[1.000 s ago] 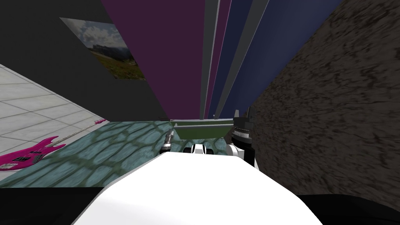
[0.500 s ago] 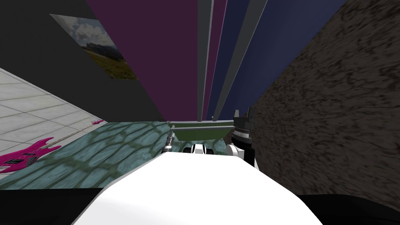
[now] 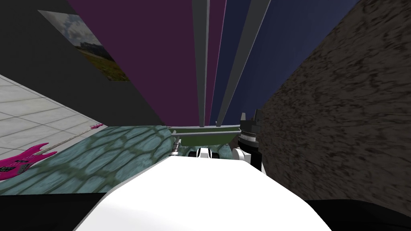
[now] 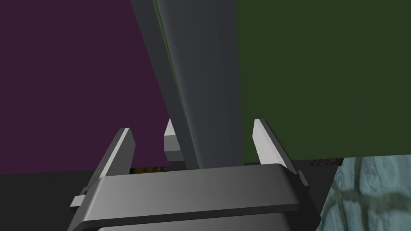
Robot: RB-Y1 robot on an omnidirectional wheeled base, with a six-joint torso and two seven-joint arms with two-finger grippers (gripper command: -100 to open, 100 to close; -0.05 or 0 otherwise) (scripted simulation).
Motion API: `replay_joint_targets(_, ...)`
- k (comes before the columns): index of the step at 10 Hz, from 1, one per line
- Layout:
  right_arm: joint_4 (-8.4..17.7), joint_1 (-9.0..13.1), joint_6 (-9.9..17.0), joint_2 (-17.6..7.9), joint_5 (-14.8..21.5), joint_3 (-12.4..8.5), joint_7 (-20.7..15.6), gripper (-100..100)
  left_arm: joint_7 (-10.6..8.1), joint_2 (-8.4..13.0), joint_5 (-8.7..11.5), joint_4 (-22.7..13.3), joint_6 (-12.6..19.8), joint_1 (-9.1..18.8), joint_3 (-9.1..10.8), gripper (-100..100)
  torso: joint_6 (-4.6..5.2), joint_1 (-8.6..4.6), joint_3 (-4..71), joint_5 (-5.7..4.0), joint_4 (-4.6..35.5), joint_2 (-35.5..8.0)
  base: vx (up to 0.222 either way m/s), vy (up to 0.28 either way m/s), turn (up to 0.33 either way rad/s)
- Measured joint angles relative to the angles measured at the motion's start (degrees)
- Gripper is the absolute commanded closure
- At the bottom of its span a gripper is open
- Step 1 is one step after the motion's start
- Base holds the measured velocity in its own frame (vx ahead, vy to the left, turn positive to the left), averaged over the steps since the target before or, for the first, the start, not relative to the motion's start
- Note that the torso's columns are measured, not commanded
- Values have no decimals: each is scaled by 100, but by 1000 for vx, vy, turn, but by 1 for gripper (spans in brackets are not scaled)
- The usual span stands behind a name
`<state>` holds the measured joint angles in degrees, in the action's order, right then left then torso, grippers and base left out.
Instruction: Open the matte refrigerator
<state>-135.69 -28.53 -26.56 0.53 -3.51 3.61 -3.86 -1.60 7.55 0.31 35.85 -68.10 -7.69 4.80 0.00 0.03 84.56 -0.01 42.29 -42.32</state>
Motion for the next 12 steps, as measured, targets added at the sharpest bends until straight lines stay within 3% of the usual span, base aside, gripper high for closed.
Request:
replay_joint_targets(3,0,0,0,0,0,0,0,0,36,-112,10,-491,-183,174,-12,-100,0,-7,4,1,-2,8,62,-45,-3)
replay_joint_targets(4,0,0,0,0,0,0,0,0,63,-239,-5,-353,-111,78,-43,-100,0,-15,5,-2,-2,9,47,-45,3)
replay_joint_targets(6,0,1,0,0,0,0,0,0,72,-286,0,-545,-169,149,-45,-100,0,9,-5,4,2,-8,25,-17,0)
replay_joint_targets(9,0,0,0,0,0,0,0,0,95,-590,-1,-728,-241,188,-63,-100,0,-4,2,0,-1,4,24,-21,1)
replay_joint_targets(11,0,1,0,-1,0,-1,0,0,94,-574,22,-877,-237,355,-40,-100,1,2,-2,2,1,-1,-1,-8,12)
replay_joint_targets(12,0,1,0,-1,0,-1,0,0,88,-567,21,-779,-151,353,-43,-100,0,0,-2,2,0,-1,-3,-5,10)
